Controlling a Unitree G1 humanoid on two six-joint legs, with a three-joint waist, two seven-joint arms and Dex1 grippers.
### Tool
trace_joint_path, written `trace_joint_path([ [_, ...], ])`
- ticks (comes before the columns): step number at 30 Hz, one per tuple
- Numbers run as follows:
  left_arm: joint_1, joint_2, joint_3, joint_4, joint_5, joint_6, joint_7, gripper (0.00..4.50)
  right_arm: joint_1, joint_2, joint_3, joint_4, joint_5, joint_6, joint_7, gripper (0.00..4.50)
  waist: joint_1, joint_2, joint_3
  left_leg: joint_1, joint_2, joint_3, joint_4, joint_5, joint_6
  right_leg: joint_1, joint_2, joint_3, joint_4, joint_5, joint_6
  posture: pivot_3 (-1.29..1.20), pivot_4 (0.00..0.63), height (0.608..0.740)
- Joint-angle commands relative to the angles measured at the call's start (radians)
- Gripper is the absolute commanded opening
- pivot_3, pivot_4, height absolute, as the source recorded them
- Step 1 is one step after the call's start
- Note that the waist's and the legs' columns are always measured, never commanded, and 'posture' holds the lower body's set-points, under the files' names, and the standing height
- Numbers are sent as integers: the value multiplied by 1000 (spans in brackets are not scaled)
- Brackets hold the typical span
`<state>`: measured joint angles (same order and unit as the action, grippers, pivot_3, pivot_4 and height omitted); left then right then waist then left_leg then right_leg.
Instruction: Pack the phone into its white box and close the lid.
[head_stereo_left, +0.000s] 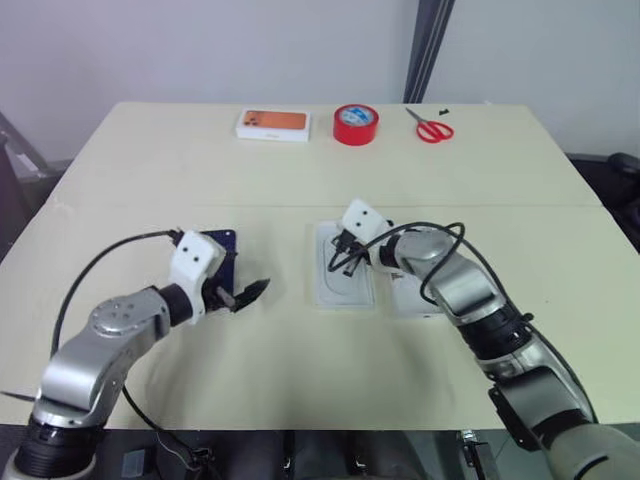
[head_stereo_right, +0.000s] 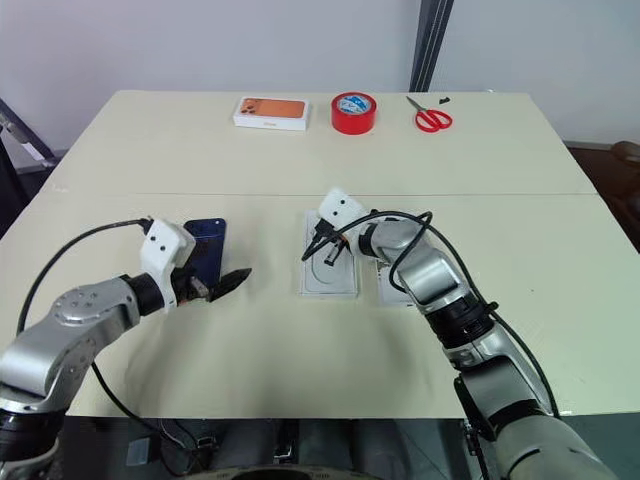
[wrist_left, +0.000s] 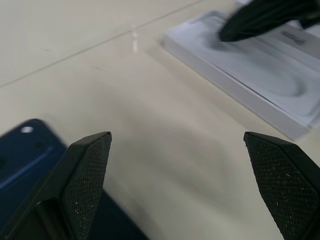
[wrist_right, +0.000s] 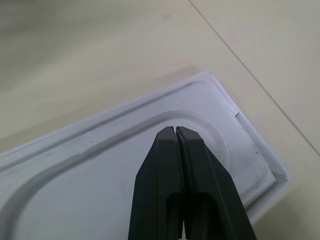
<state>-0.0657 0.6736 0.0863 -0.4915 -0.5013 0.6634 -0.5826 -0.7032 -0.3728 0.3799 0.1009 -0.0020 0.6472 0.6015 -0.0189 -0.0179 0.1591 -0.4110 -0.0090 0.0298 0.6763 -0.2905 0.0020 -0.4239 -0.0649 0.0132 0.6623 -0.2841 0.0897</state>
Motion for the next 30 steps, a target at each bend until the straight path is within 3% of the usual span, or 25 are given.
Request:
trace_joint_path([
  [1,13,-1,29,-35,-13,-43,-33,4468,-47,21,-16,53,-40,-26,-38,70,-1,0,0,0,0,0,0,0,0,0,0,0,0,0,0,0,150,725],
  [6,34,-9,34,-39,-16,-46,-37,4468,-52,19,-9,96,-83,-44,-47,70,-1,0,0,0,0,0,0,0,1,0,0,0,0,0,0,0,150,725],
  [17,46,-22,41,-37,-15,-49,-28,4468,-7,-72,33,-26,-138,-85,60,70,-1,1,0,0,0,0,0,-1,1,0,0,0,1,0,0,0,150,725],
  [23,49,-21,56,-28,-19,-43,-30,4468,44,-91,-33,-222,1,-68,208,70,-1,1,0,0,0,0,0,-1,1,0,0,0,1,0,0,0,150,725],
  [30,56,-19,115,-17,-50,30,1,4468,142,-178,27,-359,38,-50,328,70,3,1,0,0,0,0,0,-1,2,0,0,0,0,0,0,0,150,725],
])
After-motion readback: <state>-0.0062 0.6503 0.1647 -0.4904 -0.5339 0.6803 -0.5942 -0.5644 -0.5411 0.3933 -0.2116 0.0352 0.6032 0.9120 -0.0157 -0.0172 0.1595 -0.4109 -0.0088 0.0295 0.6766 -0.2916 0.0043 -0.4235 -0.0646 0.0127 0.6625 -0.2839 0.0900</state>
